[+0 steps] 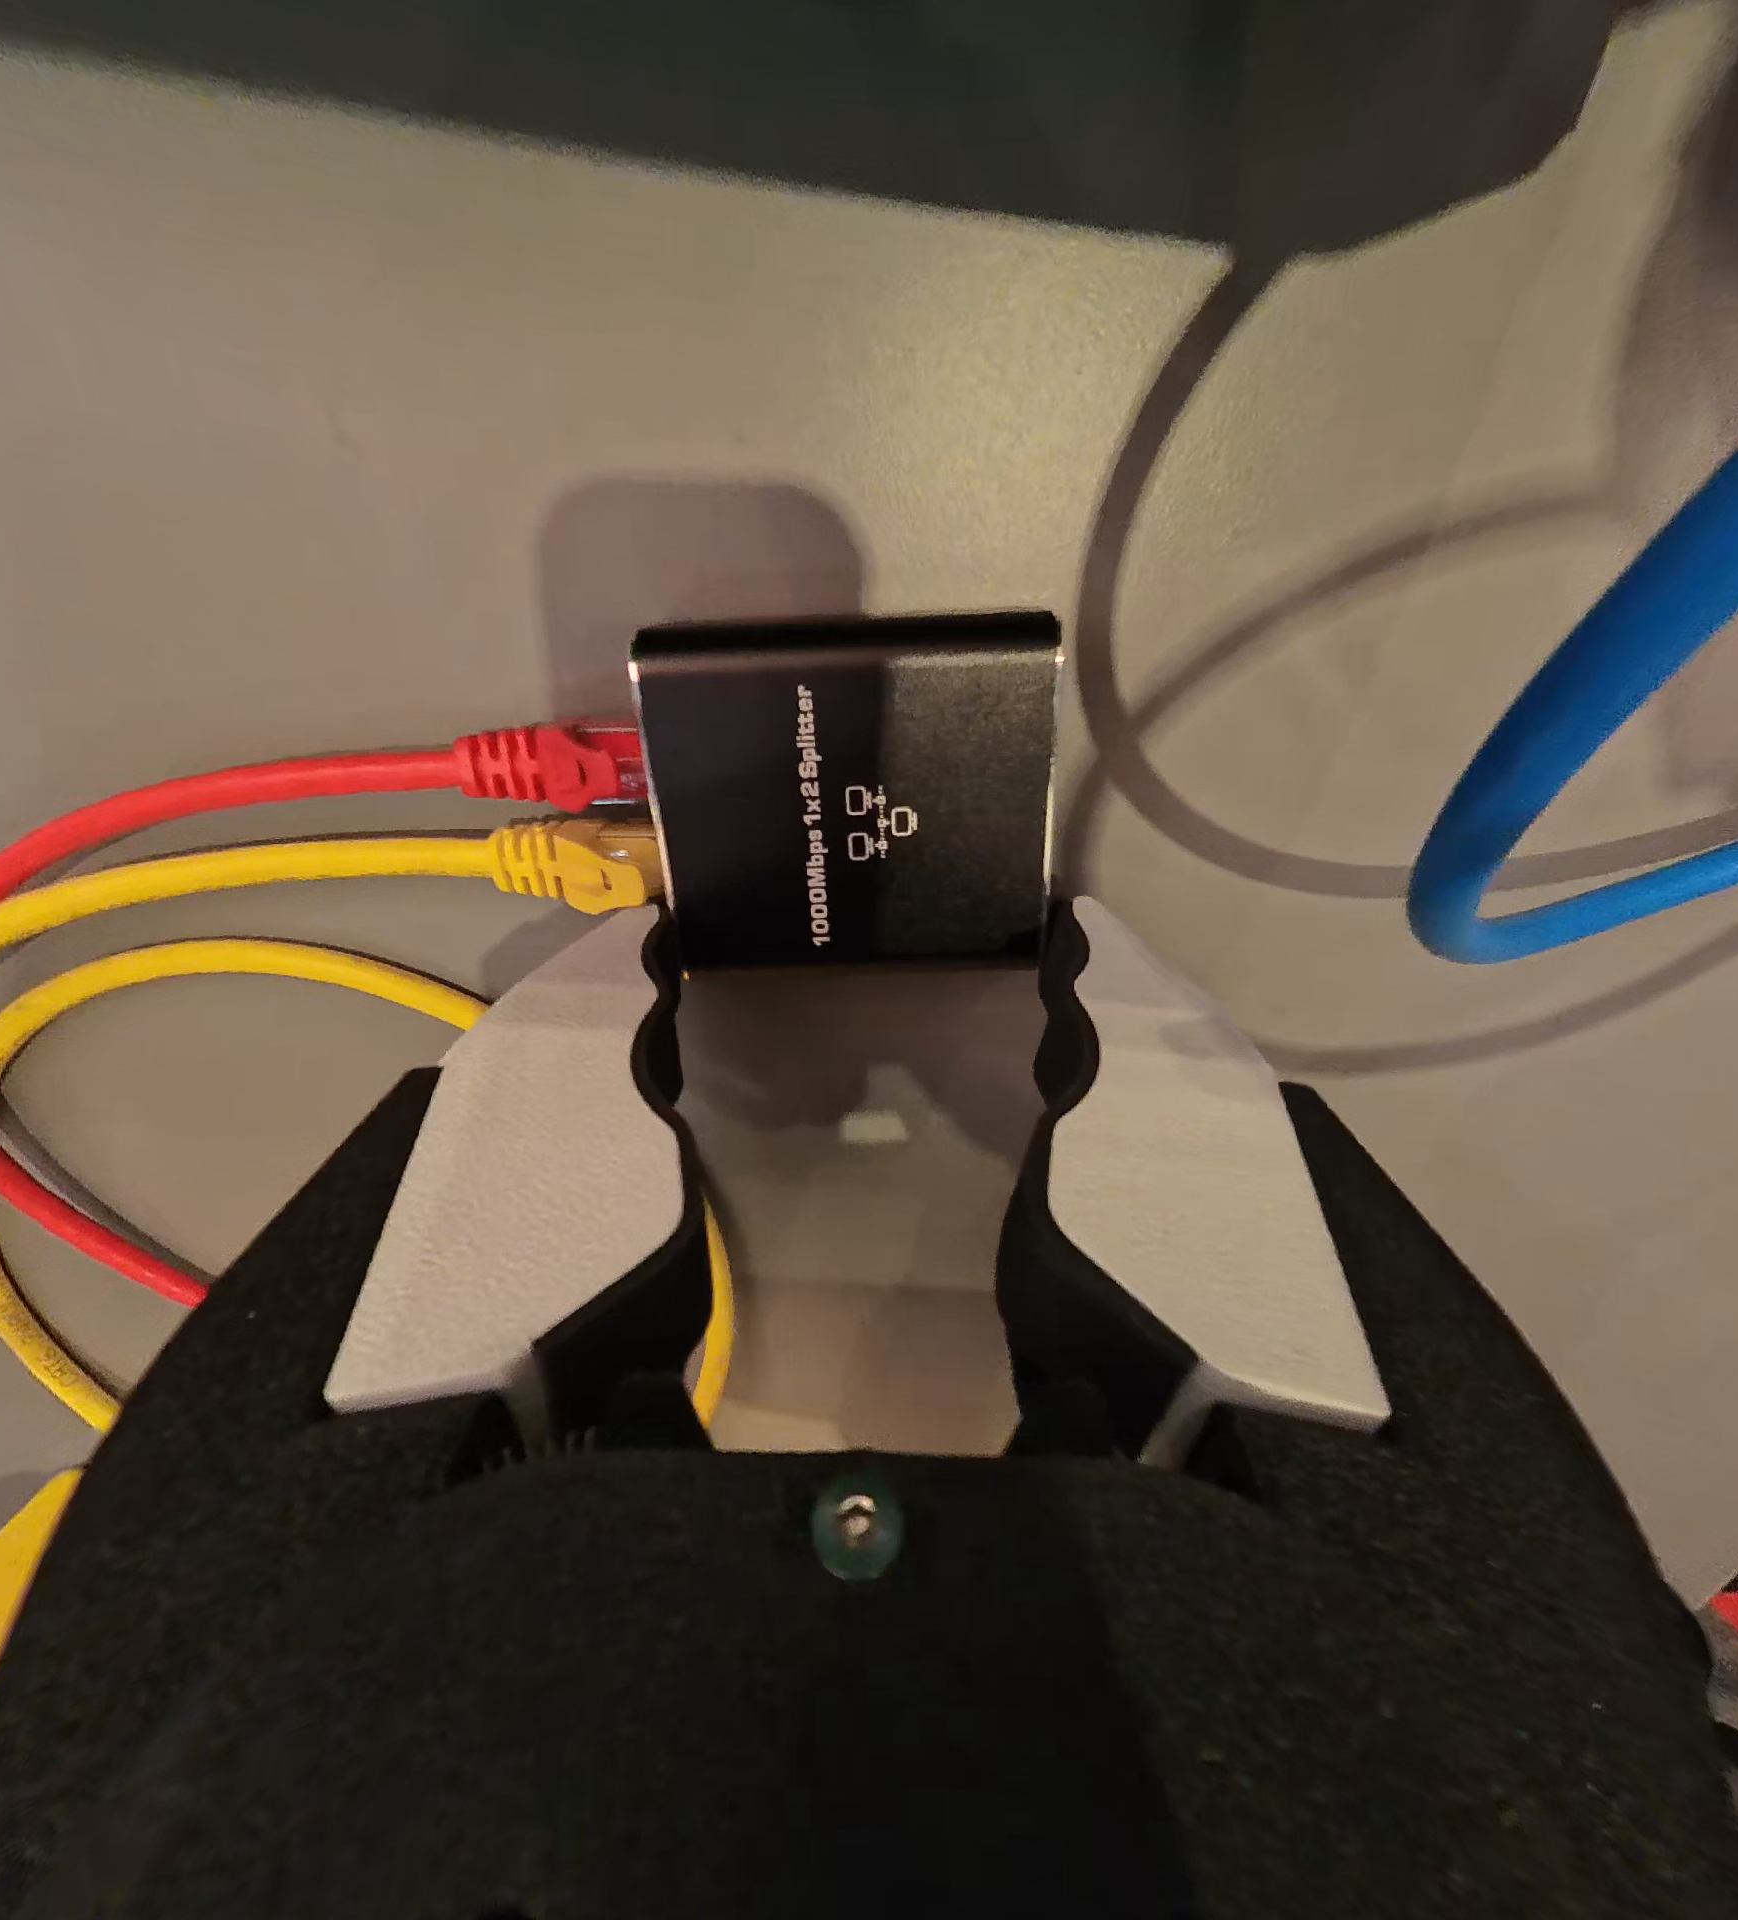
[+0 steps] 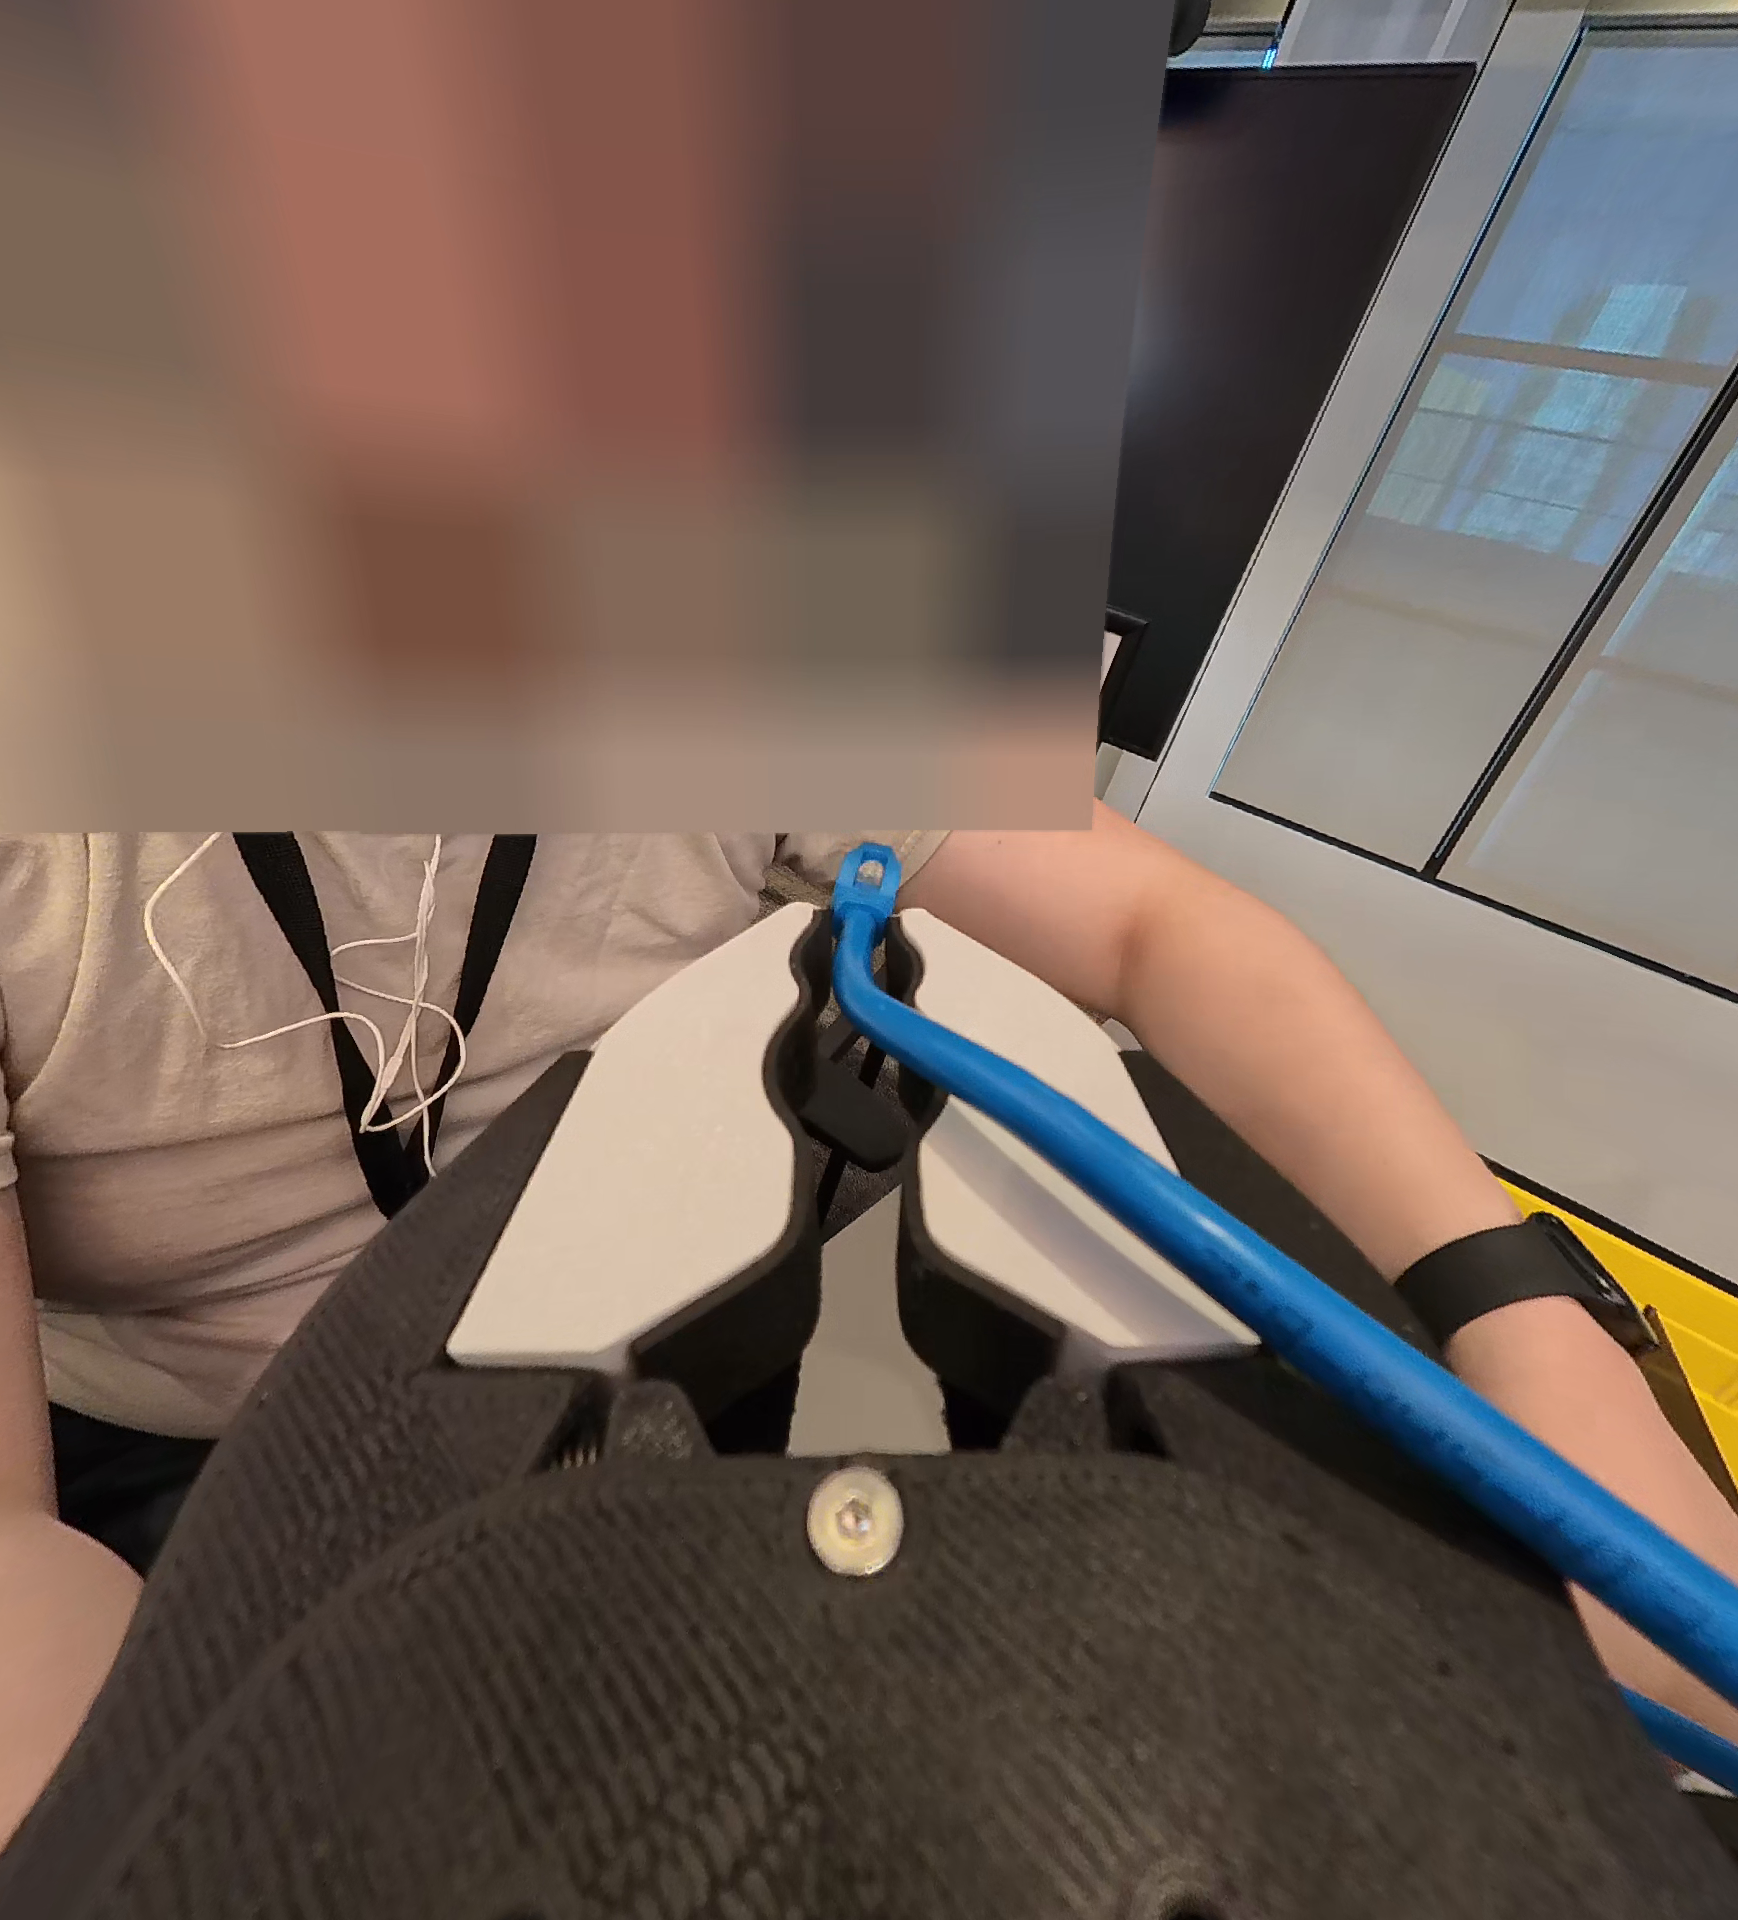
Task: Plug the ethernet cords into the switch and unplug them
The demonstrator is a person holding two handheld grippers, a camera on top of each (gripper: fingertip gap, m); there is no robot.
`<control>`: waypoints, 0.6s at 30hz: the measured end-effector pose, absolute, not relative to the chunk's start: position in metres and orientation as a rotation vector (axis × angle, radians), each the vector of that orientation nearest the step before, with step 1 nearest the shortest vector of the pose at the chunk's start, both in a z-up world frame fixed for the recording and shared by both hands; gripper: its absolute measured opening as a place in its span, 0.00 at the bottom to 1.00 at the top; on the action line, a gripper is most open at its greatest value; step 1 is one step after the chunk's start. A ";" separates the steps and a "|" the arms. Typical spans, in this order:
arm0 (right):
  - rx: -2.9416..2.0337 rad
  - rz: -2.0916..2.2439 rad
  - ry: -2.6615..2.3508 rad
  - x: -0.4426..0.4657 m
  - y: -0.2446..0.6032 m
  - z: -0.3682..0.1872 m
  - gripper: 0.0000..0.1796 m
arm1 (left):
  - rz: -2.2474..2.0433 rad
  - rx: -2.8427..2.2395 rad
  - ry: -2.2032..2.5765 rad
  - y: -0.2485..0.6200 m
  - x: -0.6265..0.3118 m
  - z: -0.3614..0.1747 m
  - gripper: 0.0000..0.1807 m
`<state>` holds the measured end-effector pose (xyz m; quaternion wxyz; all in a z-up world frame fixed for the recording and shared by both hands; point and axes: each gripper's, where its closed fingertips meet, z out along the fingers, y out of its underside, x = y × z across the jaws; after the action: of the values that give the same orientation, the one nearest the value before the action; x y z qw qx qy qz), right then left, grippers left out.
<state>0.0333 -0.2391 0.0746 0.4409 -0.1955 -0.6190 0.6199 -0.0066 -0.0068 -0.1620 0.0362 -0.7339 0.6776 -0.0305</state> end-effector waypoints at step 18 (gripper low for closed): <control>-0.559 1.461 -1.406 0.030 -0.216 0.084 0.06 | -0.712 -2.268 1.601 0.002 0.013 -0.102 0.36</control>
<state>0.0300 -0.2160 0.0836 0.4961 -0.2308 -0.5803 0.6032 0.0132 0.0025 -0.1023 0.1375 -0.7838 0.5533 -0.2462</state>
